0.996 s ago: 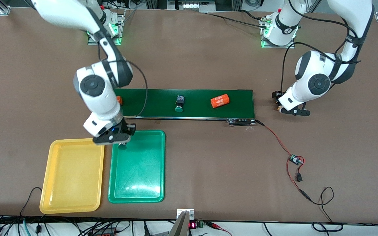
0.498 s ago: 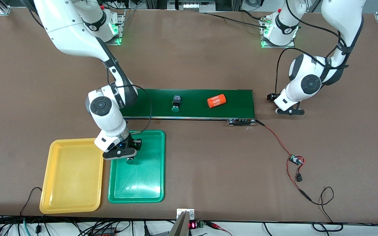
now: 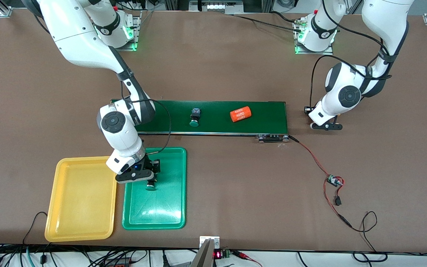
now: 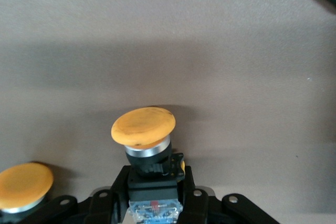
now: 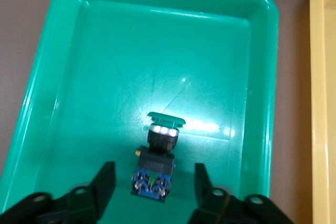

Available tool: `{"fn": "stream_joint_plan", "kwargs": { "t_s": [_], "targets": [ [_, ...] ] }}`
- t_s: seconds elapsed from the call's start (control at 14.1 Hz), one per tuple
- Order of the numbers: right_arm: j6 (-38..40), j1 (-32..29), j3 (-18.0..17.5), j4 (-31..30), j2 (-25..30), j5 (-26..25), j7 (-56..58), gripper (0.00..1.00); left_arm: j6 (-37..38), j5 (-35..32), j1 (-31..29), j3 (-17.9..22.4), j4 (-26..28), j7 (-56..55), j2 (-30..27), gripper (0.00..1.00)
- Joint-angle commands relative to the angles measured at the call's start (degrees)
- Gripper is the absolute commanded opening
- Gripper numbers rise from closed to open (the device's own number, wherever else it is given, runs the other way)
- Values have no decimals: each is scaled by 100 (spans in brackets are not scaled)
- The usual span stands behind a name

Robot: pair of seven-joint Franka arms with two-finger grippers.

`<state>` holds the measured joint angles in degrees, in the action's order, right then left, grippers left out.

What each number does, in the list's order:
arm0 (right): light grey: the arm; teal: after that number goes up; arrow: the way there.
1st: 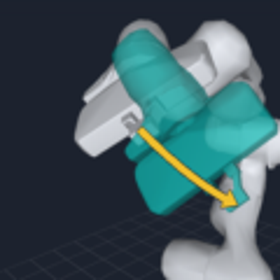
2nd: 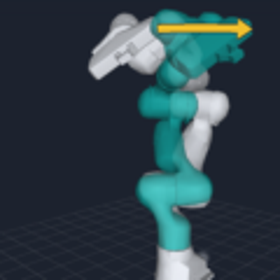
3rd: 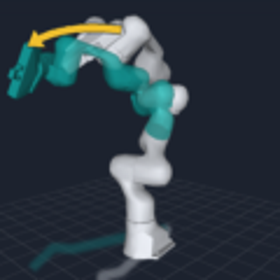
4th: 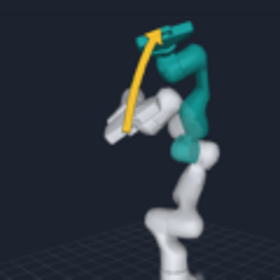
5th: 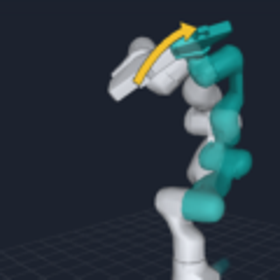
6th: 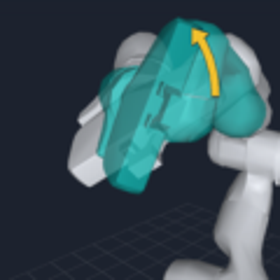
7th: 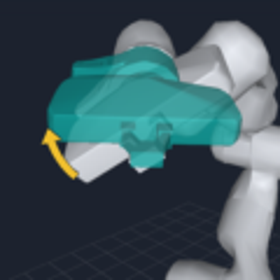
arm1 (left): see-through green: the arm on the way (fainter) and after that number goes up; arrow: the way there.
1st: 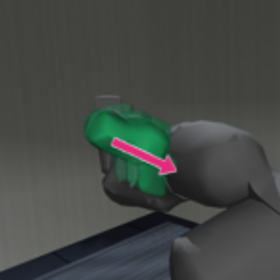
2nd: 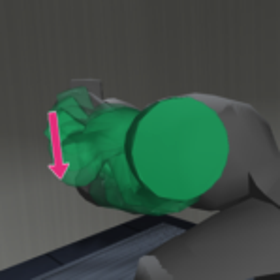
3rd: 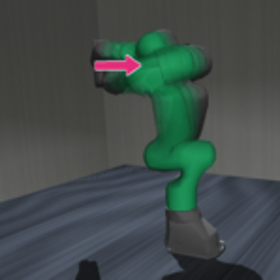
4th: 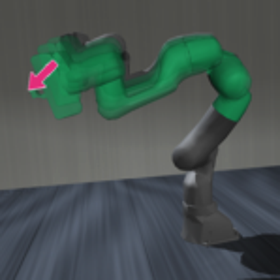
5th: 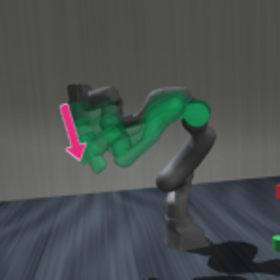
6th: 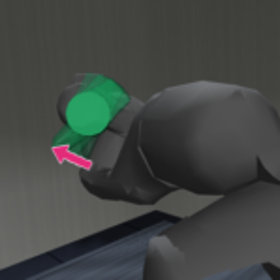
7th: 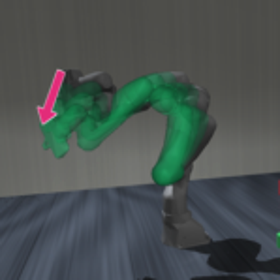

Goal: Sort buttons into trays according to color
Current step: 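Drop the green button into the green tray while the left gripper grasps a yellow button, then move the orange cylinder off the conveyor while the left gripper places the yellow button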

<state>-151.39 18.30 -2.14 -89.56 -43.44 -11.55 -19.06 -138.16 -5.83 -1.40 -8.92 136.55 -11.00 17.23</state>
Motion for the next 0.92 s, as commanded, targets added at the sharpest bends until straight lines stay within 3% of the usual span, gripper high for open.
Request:
{"fn": "stream_joint_plan", "kwargs": {
  "t_s": [0.0, 0.21, 0.36, 0.5, 0.71, 0.85],
  "targets": [
    [48, -72, -50, -35, 11, -67, 78, 100, 963, 117, 96, -57, -382, 19, -457, 21],
    [293, -63, -59, -255, 221, -58, 17, 100, 2079, 335, 96, -460, -1224, -16, -493, 21],
    [783, -54, -67, -430, 554, -58, -1, 100, 2373, 975, 114, -768, -1587, -103, -493, 21],
    [1581, -46, -102, -580, 975, -50, -167, 100, 2242, 1408, 236, -1014, -1728, -261, -388, 22],
    [2874, -2, -155, -651, 1538, 64, -194, 100, 1470, 1699, 578, -1226, -1711, -445, -64, 24],
    [3273, -10, -252, -860, 1890, 502, -221, 100, 1153, 1699, 694, -1235, -1658, -684, 130, 26]
  ]
}}
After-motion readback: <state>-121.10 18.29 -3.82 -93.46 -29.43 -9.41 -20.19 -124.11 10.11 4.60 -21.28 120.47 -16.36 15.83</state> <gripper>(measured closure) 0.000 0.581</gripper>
